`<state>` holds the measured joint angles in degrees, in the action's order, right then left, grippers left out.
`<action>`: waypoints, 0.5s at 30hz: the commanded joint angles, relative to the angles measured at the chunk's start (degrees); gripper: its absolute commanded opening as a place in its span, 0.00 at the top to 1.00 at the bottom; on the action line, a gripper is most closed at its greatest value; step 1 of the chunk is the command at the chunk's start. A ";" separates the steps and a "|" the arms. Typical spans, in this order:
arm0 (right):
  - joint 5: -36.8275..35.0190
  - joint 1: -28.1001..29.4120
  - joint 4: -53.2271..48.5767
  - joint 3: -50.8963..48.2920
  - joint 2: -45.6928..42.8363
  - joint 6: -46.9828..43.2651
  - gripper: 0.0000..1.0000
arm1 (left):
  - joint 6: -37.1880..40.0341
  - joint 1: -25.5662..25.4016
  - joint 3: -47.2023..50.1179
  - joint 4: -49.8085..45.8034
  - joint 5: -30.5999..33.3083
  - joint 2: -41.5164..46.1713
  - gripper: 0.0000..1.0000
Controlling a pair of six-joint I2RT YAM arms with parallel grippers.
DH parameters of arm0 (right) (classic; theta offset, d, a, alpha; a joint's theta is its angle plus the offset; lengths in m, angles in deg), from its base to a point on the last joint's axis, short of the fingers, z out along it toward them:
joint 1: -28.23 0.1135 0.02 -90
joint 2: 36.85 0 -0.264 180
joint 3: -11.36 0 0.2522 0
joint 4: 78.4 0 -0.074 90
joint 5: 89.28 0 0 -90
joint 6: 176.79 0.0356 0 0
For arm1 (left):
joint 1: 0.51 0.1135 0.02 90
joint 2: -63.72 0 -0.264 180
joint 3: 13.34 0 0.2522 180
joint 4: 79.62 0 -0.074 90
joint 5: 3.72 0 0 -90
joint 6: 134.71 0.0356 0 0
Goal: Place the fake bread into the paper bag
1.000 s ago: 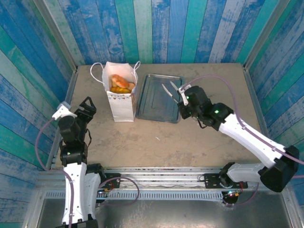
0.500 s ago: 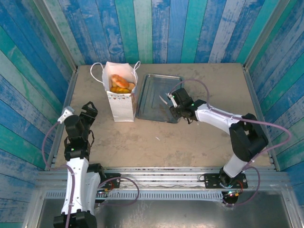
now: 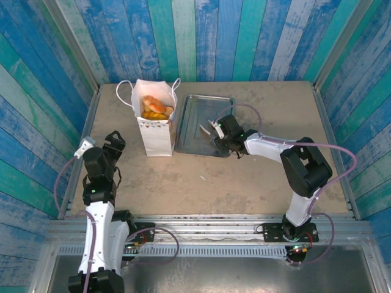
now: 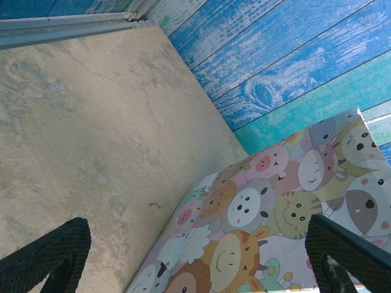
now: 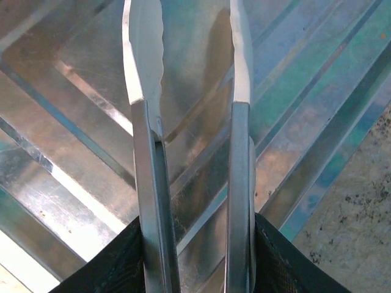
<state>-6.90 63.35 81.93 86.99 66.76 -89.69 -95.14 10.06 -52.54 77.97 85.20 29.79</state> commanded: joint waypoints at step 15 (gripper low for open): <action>3.22 0.07 8.82 1.56 3.29 -1.21 0.51 | 0.60 0.23 -0.76 1.88 0.55 -0.70 0.06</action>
<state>-4.34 63.35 88.86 86.58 68.42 -90.94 -95.12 10.06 -52.54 78.91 85.18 28.96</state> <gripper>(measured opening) 0.481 0.943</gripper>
